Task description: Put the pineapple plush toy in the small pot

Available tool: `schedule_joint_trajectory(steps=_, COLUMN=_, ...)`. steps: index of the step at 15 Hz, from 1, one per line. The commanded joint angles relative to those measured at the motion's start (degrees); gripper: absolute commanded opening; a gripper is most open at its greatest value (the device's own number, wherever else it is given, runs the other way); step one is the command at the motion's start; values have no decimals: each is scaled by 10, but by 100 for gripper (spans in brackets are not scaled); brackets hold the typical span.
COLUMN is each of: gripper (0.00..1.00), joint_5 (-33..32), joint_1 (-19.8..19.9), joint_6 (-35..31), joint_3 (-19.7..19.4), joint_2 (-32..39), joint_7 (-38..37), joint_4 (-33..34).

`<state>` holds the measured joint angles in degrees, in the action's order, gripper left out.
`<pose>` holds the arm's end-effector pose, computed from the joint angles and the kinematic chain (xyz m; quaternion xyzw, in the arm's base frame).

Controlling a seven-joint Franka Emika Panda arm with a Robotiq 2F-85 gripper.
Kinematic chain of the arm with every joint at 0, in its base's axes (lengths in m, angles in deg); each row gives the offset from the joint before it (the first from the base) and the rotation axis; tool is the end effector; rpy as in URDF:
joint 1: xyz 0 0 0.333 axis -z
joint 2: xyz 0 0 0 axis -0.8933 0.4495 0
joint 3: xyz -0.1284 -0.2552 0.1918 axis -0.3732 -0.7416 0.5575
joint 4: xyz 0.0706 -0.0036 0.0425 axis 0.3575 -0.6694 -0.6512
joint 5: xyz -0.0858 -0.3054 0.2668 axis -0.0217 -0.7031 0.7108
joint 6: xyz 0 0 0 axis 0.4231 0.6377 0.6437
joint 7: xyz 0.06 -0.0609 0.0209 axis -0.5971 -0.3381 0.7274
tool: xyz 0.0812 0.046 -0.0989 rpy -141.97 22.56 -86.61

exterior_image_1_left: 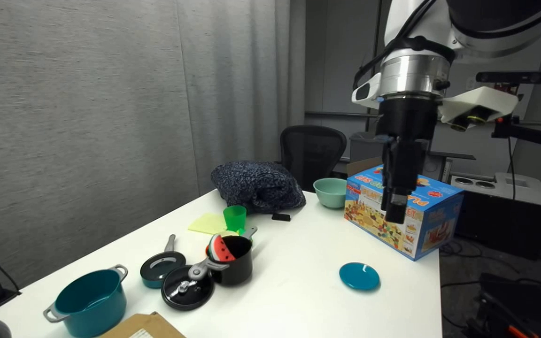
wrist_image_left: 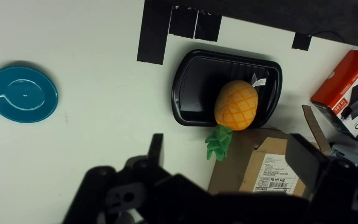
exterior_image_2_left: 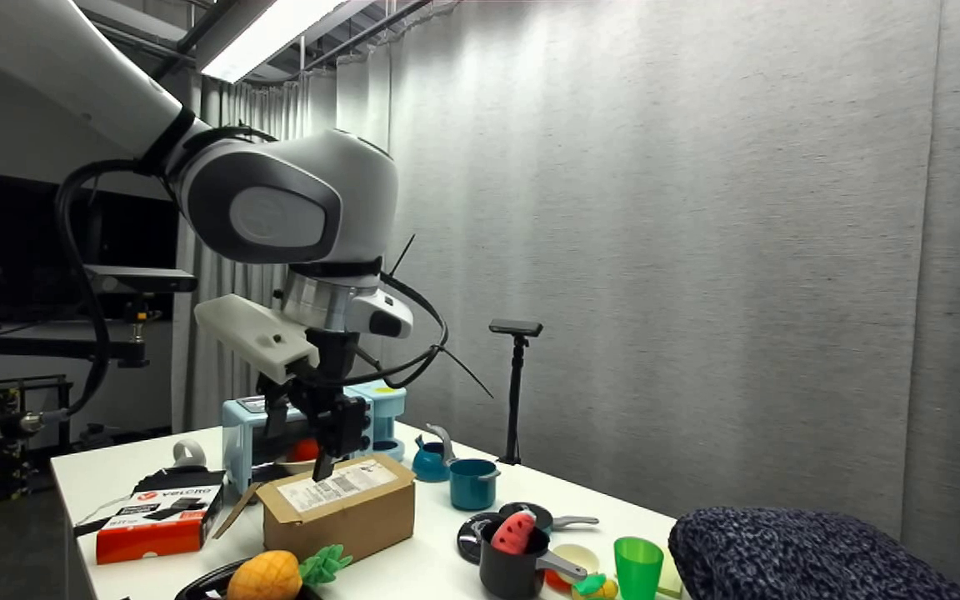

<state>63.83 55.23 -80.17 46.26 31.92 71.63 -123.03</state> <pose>0.4105 0.0422 0.4074 -0.9834 -0.0978 -0.0078 0.1528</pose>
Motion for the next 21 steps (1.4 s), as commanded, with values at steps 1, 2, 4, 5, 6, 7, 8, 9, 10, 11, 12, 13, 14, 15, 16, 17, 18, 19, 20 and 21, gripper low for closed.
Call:
schedule_joint_trajectory(steps=1, gripper=100, joint_5=3, joint_1=9, joint_6=2, joint_3=8, joint_2=0, joint_7=3, joint_4=1)
schedule_joint_trajectory(steps=2, gripper=100, joint_5=5, joint_1=7, joint_6=-2, joint_3=10, joint_2=6, joint_7=0, joint_4=3)
schedule_joint_trajectory(steps=4, gripper=100, joint_5=18, joint_1=2, joint_6=-14, joint_3=12, joint_2=28, joint_7=-3, joint_4=9)
schedule_joint_trajectory(steps=5, gripper=100, joint_5=29, joint_1=-2, joint_6=-25, joint_3=14, joint_2=45, joint_7=-3, joint_4=14)
schedule_joint_trajectory(steps=6, gripper=100, joint_5=44, joint_1=-8, joint_6=-38, joint_3=16, joint_2=67, joint_7=1, joint_4=19)
schedule_joint_trajectory(steps=7, gripper=100, joint_5=63, joint_1=-14, joint_6=-48, joint_3=18, joint_2=89, joint_7=7, joint_4=25)
schedule_joint_trajectory(steps=8, gripper=100, joint_5=81, joint_1=-20, joint_6=-59, joint_3=23, joint_2=113, joint_7=12, joint_4=31)
schedule_joint_trajectory(steps=9, gripper=100, joint_5=95, joint_1=-26, joint_6=-72, joint_3=32, joint_2=142, joint_7=15, joint_4=41)
schedule_joint_trajectory(steps=10, gripper=100, joint_5=111, joint_1=-33, joint_6=-84, joint_3=44, joint_2=169, joint_7=19, joint_4=54)
schedule_joint_trajectory(steps=11, gripper=100, joint_5=123, joint_1=-37, joint_6=-95, joint_3=56, joint_2=195, joint_7=23, joint_4=66)
schedule_joint_trajectory(steps=12, gripper=100, joint_5=133, joint_1=-41, joint_6=-103, joint_3=70, joint_2=224, joint_7=25, joint_4=84)
schedule_joint_trajectory(steps=13, gripper=100, joint_5=137, joint_1=-42, joint_6=-110, joint_3=85, joint_2=251, joint_7=24, joint_4=101)
schedule_joint_trajectory(steps=14, gripper=100, joint_5=131, joint_1=-42, joint_6=-117, joint_3=101, joint_2=276, joint_7=17, joint_4=116)
schedule_joint_trajectory(steps=15, gripper=100, joint_5=122, joint_1=-40, joint_6=-122, joint_3=113, joint_2=298, joint_7=10, joint_4=130)
schedule_joint_trajectory(steps=16, gripper=100, joint_5=109, joint_1=-38, joint_6=-128, joint_3=126, joint_2=320, joint_7=0, joint_4=142)
schedule_joint_trajectory(steps=17, gripper=100, joint_5=99, joint_1=-36, joint_6=-133, joint_3=136, joint_2=338, joint_7=-7, joint_4=151)
schedule_joint_trajectory(steps=18, gripper=100, joint_5=88, joint_1=-36, joint_6=-139, joint_3=145, joint_2=357, joint_7=-11, joint_4=160)
schedule_joint_trajectory(steps=19, gripper=100, joint_5=78, joint_1=-35, joint_6=-138, joint_3=152, joint_2=374, joint_7=-11, joint_4=169)
schedule_joint_trajectory(steps=20, gripper=100, joint_5=70, joint_1=-35, joint_6=-138, joint_3=159, joint_2=389, joint_7=-12, joint_4=175)
schedule_joint_trajectory(steps=21, gripper=100, joint_5=50, joint_1=-36, joint_6=-135, joint_3=163, joint_2=396, joint_7=-16, joint_4=175)
